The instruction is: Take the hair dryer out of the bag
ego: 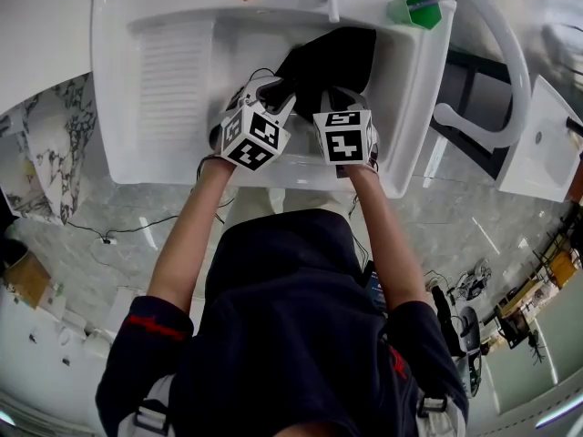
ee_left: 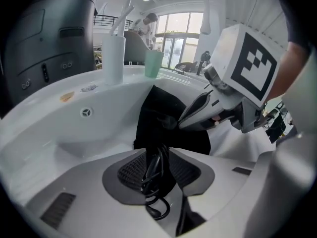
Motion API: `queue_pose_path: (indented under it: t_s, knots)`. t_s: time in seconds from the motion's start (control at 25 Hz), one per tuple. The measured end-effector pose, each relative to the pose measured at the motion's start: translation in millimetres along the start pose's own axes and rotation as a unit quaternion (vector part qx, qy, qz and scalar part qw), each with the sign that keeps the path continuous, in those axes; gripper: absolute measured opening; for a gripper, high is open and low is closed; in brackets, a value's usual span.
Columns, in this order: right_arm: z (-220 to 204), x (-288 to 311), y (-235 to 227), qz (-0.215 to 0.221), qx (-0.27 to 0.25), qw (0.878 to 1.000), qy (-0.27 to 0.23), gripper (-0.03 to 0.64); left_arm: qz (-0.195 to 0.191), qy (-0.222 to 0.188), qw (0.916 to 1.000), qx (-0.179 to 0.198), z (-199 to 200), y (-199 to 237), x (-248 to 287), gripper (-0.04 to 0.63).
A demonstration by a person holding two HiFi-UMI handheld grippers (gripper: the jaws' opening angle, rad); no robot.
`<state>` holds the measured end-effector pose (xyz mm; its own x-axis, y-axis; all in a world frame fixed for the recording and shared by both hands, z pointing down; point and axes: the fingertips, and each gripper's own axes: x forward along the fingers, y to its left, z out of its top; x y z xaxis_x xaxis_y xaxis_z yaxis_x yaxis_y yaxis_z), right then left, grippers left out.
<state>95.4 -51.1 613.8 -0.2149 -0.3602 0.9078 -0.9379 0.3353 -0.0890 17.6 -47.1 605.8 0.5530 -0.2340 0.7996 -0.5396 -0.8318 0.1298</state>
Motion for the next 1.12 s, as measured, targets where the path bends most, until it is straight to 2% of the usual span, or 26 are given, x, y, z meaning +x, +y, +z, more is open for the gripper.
queue_pose_path:
  t_s: [0.2,0.4,0.8,0.92,1.04,1.12]
  knots:
    - [-3,0,-4,-0.002,0.007,1.0,-0.001,0.041,-0.018,0.01,0.9996,-0.018,-2,2,13,0.147]
    - [-4,0,-6,-0.002,0.012,1.0,-0.003,0.041,-0.02,0.023,0.9995,-0.009,-3,8,26,0.155]
    - [-7,2,-8,-0.001,0.031,1.0,-0.004,0.041,-0.074,0.047,0.9961,-0.007,-13,2,48,0.219]
    - [-7,3,-8,0.001,0.032,0.999,-0.004,0.041,-0.09,0.051,0.9946,0.0,-13,1,49,0.23]
    - [-7,3,-7,0.002,0.035,0.999,-0.005,0.043,-0.115,0.062,0.9913,0.014,-14,-8,52,0.27]
    - [-7,3,-7,0.002,0.034,0.999,-0.004,0.041,-0.116,0.07,0.9903,0.033,-15,-11,56,0.272]
